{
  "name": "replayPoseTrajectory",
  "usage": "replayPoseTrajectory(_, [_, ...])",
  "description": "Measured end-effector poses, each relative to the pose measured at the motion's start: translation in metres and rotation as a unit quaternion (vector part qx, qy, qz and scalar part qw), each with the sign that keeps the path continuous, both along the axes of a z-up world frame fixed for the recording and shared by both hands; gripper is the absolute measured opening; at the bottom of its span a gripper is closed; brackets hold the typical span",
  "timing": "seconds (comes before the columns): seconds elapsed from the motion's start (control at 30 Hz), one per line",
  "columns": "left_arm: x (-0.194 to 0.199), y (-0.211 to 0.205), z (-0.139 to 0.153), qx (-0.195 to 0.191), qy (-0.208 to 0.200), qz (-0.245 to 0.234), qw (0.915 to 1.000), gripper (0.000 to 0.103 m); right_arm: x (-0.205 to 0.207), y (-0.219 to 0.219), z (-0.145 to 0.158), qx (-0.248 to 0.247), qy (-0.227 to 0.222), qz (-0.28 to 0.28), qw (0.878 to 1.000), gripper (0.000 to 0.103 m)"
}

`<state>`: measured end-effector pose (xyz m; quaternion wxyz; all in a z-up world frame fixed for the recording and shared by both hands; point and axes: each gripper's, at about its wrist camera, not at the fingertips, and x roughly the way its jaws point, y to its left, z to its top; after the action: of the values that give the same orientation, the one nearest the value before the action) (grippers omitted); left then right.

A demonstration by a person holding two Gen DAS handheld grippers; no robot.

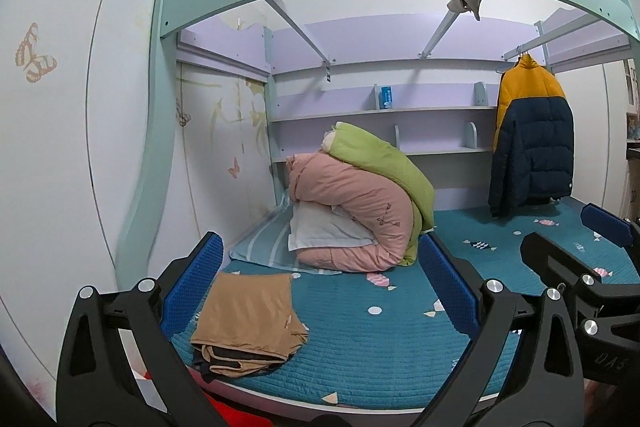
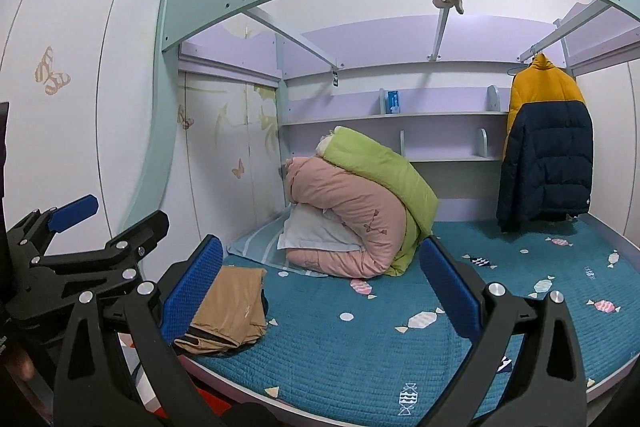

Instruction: Fold large clothes

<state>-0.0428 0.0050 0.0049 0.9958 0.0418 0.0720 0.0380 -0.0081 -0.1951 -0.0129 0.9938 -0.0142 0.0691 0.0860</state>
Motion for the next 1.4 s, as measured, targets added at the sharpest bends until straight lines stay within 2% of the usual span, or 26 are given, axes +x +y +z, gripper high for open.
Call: replayPoseTrajectory(1.4, [-0.001, -0.011, 0.002, -0.004, -0.003, 0.003, 1.0, 0.098, -0.003, 0.002, 0.0, 0.007, 0.002, -0.003, 1.0, 0.095])
